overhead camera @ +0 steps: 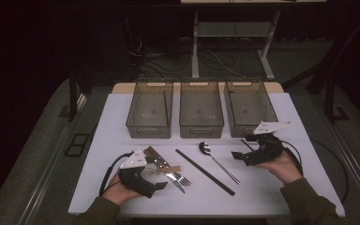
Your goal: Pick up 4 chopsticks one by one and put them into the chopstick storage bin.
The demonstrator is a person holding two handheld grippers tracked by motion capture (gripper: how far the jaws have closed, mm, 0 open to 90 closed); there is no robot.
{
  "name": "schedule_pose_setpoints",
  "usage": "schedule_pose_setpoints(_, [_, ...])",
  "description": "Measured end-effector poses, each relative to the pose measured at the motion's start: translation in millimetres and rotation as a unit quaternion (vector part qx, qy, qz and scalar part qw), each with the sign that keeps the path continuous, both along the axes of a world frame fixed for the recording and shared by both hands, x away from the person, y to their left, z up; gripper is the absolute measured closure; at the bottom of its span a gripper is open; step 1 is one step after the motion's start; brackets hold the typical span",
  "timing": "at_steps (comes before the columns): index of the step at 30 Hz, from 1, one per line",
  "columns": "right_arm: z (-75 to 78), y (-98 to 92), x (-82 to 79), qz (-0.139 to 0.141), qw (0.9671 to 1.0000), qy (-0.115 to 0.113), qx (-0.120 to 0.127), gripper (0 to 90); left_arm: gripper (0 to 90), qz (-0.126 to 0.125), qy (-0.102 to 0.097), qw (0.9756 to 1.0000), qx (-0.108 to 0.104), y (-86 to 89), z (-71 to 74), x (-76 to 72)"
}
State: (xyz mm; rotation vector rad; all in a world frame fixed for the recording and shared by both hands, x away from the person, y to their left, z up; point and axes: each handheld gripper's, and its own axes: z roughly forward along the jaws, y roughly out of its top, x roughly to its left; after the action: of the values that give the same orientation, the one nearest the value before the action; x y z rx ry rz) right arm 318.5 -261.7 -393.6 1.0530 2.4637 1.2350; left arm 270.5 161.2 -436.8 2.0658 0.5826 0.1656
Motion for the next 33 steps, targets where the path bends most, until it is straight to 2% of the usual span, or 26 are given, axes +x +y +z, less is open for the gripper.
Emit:
schedule_pose_setpoints(8, [-6.2,-17.7,-7.6,-0.006,0.9999,0.012,-0.007,8.9,0.0,0.000,-0.001,1.0000,0.000,0.4,0.5,-0.5])
schedule_pose_setpoints(22, [-22.3,-59.8,-24.1,-0.049,0.9982,0.023,-0.025,9.2,0.0,0.003,-0.003,1.0000,-0.003,1.2,1.3,-1.6])
schedule_pose_setpoints(24, [-23.4,-66.2,-27.7,-0.056,0.9979,0.024,-0.025,14.1,0.0,0.002,-0.003,1.0000,-0.002,1.0,1.3,-1.5])
schedule_pose_setpoints(29, [-24.9,-79.6,-35.5,-0.068,0.9969,0.026,-0.029,15.0,0.0,0.005,-0.003,1.0000,-0.001,1.2,1.2,-1.7])
schedule_pose_setpoints(33, [-28.6,-89.2,-41.1,-0.083,0.9950,0.035,-0.043,23.5,0.0,0.005,-0.003,1.0000,0.000,1.2,1.2,-1.8])
